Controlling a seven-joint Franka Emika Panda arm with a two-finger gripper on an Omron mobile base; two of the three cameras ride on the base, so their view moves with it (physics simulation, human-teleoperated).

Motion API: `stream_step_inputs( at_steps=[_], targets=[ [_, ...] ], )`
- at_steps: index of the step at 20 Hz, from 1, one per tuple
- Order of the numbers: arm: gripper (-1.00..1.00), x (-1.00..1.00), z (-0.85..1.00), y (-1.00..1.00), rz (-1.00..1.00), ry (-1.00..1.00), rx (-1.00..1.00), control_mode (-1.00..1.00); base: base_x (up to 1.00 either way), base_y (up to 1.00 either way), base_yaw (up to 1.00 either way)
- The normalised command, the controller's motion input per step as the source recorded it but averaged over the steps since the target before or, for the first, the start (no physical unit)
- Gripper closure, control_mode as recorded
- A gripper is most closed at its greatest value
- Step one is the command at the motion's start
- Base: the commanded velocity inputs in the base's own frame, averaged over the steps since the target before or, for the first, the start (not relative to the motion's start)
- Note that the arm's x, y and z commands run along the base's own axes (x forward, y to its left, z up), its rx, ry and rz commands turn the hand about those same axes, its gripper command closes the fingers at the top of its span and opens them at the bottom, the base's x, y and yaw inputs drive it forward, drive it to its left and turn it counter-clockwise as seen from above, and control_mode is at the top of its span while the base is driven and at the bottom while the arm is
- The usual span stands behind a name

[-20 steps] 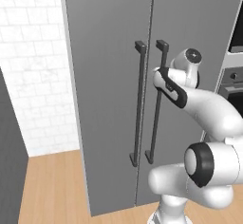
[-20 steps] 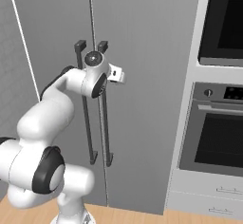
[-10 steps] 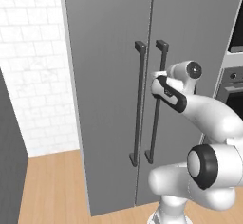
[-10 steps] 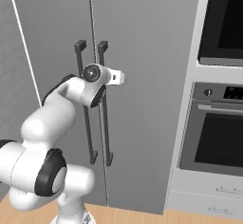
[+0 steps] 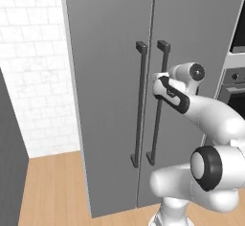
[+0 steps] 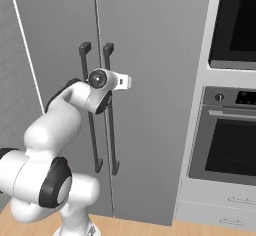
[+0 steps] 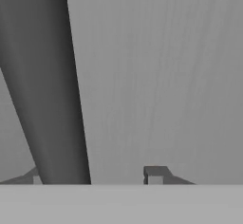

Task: Take the strawberry from the fridge and place it on top of the pancake, located on the dining counter.

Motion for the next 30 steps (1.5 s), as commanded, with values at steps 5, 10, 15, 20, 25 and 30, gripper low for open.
stream_step_inputs(
  at_steps=[5,10,15,20,25,30],
  targets=[
    [1.0,-0.85,0.0,-0.54,-0.13,0.08,0.04,-1.0,0.0,0.0,0.0],
    [1.0,-0.98,0.0,-0.9,-0.17,0.07,0.09,-1.0,0.0,0.0,0.0],
    [1.0,-0.99,0.0,-1.0,-0.12,0.07,0.07,-1.0,0.0,0.0,0.0],
    [1.0,-0.91,0.0,-1.0,-0.09,0.07,0.08,-1.0,0.0,0.0,0.0],
    [1.0,-0.59,0.03,-1.0,-0.08,0.03,0.09,-1.0,0.0,0.0,0.0],
    [-1.0,-0.79,0.15,-0.77,-0.08,-0.01,0.07,-1.0,0.0,0.0,0.0]
  ],
)
